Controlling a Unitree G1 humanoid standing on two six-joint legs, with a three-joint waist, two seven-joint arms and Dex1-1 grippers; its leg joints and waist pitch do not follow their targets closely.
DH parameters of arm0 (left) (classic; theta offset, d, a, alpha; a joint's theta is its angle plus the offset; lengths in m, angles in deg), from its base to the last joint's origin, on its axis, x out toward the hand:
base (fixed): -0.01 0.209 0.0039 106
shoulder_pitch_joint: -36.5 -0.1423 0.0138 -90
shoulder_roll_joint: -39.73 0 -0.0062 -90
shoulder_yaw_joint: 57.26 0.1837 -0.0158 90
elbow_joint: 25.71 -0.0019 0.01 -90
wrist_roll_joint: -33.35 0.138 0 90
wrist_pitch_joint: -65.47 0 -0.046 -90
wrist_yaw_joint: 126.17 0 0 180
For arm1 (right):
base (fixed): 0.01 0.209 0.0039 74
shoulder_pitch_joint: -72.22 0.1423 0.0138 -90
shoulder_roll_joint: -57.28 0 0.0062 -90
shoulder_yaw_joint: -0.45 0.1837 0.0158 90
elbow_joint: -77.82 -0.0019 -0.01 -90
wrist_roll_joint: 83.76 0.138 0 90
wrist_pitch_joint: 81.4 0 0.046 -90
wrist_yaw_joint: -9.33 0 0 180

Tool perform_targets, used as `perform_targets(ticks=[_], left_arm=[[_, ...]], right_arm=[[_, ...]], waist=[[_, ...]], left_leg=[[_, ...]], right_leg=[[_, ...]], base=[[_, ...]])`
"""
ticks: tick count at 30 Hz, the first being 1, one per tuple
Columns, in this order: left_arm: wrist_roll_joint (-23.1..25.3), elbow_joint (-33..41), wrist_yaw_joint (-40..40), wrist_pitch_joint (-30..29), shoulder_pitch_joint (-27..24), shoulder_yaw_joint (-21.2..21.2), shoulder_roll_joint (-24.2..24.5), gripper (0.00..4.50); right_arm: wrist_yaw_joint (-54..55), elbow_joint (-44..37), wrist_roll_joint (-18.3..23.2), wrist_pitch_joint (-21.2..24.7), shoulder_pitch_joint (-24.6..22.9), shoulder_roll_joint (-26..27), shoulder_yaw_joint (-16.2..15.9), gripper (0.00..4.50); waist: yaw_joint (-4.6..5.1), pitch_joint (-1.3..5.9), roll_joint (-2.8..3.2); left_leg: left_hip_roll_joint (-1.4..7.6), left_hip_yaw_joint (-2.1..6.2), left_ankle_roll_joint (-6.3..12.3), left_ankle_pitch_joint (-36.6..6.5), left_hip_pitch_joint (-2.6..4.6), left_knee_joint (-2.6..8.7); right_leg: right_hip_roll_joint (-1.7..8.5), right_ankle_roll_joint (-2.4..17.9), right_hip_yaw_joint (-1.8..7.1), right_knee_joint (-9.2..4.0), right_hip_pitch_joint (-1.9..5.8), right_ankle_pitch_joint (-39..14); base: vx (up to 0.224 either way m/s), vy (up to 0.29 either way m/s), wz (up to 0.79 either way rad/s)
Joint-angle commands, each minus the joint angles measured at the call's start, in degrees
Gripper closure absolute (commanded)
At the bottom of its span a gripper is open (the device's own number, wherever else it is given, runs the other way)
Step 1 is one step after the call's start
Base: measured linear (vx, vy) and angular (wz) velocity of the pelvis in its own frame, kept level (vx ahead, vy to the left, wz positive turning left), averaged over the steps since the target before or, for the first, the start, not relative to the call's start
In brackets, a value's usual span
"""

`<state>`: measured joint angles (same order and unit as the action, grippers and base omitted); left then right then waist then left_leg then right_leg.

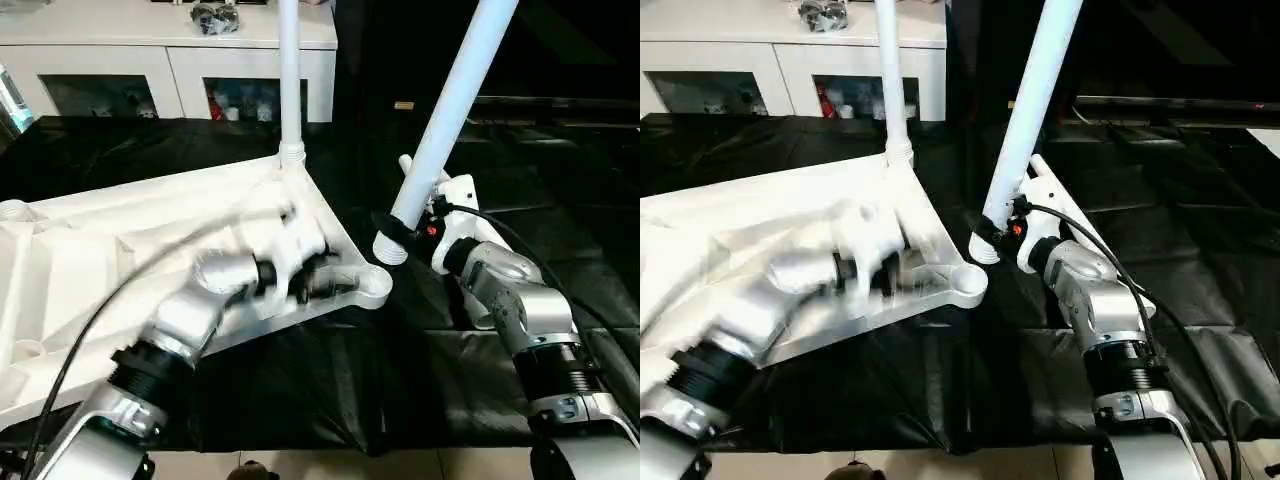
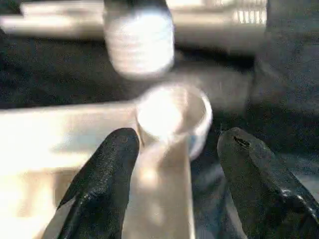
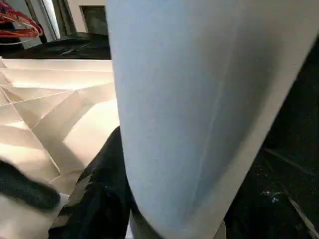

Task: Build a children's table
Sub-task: Insert table leg to table base

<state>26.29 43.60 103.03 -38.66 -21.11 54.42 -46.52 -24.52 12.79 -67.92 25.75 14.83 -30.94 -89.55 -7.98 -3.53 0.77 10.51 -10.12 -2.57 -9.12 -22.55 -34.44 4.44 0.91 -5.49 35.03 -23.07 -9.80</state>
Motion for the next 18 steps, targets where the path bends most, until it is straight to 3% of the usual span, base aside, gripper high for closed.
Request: perform_targets(ticks=[1,13,18], left_arm=[[1.88,-2.46,0.09,1.6,0.74,0.57,0.07,1.53],[2.65,-5.36,0.76,-1.47,-0.03,-0.41,0.49,2.36],[2.15,-2.77,-0.11,-6.6,-0.55,-1.46,0.95,2.76]], right_arm=[[-0.34,-0.08,0.01,-0.59,1.07,0.09,0.39,2.59],[-1.48,-0.78,0.04,-0.62,0.25,0.34,0.06,2.59],[-1.88,-0.78,-0.22,-0.64,0.21,0.49,-0.2,2.59]], waist=[[0.35,4.55,-0.12],[0.38,4.52,0.02],[0.43,4.46,-0.08]], left_leg=[[2.82,1.01,-1.42,-14.02,1.65,4.27],[2.94,1.11,-1.28,-14.83,1.72,4.31],[2.93,1.11,-1.19,-15.04,1.74,4.33]], right_leg=[[4.79,8.43,3.38,-4.38,2.76,-15.02],[4.86,9.68,3.36,-4.27,2.71,-14.82],[4.89,9.65,3.37,-4.35,2.69,-15.95]], base=[[0.0,0.0,0.0],[0.0,0.0,0.0],[0.0,0.0,0.0]])
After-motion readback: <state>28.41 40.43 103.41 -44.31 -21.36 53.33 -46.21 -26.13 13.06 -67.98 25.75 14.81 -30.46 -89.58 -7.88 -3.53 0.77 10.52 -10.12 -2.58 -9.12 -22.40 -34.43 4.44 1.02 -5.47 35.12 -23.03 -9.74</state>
